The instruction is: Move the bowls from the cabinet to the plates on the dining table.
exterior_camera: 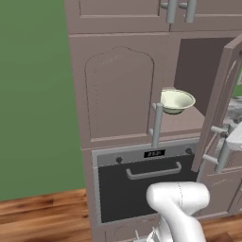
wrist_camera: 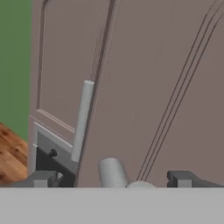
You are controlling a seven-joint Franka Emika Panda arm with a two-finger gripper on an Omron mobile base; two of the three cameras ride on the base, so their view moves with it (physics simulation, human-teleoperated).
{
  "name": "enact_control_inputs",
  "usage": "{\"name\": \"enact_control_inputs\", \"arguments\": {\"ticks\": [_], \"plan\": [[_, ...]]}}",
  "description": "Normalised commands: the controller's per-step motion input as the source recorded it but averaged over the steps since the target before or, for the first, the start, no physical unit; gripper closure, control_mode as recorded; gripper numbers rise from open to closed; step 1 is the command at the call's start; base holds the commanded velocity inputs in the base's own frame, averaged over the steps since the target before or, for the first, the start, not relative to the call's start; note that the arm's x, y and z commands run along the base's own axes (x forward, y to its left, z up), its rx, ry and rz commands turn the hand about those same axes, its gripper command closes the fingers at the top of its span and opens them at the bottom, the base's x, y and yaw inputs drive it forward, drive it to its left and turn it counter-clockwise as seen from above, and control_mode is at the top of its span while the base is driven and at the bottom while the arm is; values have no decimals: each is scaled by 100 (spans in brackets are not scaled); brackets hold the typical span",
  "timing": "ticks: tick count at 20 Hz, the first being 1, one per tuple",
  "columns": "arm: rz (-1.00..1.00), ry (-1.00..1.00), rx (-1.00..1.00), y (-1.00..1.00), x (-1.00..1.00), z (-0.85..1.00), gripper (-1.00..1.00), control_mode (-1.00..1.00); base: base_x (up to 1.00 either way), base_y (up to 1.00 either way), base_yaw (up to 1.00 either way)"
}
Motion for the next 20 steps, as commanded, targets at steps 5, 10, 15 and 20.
{"name": "enact_control_inputs", "arguments": {"ticks": [5, 10, 15, 20], "plan": [[0, -1, 0, 1, -3, 67, -100, -100, 0, 0, 0], [-2, 0, -2, 24, -15, 10, -100, -100, 0, 0, 0], [-7, 0, -3, 40, -46, 0, -100, -100, 0, 0, 0], [-13, 0, -8, 42, -28, -2, -100, -100, 0, 0, 0]]}}
